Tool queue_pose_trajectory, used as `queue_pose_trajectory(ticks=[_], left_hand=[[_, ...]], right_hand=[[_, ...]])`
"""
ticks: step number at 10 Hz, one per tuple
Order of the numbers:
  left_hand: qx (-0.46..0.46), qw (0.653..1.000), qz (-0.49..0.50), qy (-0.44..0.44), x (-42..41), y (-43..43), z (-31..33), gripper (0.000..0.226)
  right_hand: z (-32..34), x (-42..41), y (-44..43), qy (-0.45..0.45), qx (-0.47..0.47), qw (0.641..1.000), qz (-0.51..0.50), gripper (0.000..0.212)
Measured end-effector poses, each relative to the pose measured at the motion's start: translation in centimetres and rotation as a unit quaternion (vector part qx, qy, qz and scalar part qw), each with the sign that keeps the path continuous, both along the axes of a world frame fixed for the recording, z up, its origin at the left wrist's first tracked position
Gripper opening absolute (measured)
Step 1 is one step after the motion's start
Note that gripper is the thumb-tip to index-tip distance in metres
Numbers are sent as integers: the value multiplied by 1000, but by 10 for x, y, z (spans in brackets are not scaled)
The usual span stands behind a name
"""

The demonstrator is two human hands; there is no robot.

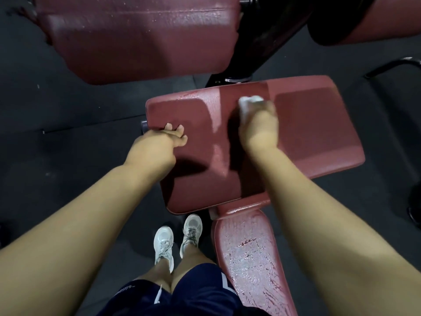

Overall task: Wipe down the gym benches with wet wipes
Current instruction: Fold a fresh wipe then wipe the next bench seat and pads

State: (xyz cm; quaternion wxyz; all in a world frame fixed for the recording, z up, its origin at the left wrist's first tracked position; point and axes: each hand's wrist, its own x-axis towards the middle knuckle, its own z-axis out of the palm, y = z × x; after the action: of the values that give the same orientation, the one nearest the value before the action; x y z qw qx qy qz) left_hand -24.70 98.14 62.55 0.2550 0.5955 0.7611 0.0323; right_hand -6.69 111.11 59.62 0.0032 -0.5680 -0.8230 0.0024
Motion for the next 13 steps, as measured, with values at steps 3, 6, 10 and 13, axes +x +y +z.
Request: queue_pose_trajectory(ticks=[3, 6, 10, 13], left_hand=[[-11, 1000, 1, 17, 2, 0, 3, 61], [-15, 1000, 11, 17, 7, 10, 12, 55], [-60, 993, -98, -10, 65, 46, 4, 72], [-37, 994, -103, 9, 66, 38, -5, 78]], right_hand=[[-4, 26, 38, 167, -48, 984, 31, 30], [-2, -35, 7, 146, -101, 956, 232, 21], [-5, 64, 52, 144, -2, 989, 31, 30], [8, 150, 28, 173, -14, 978, -112, 31]])
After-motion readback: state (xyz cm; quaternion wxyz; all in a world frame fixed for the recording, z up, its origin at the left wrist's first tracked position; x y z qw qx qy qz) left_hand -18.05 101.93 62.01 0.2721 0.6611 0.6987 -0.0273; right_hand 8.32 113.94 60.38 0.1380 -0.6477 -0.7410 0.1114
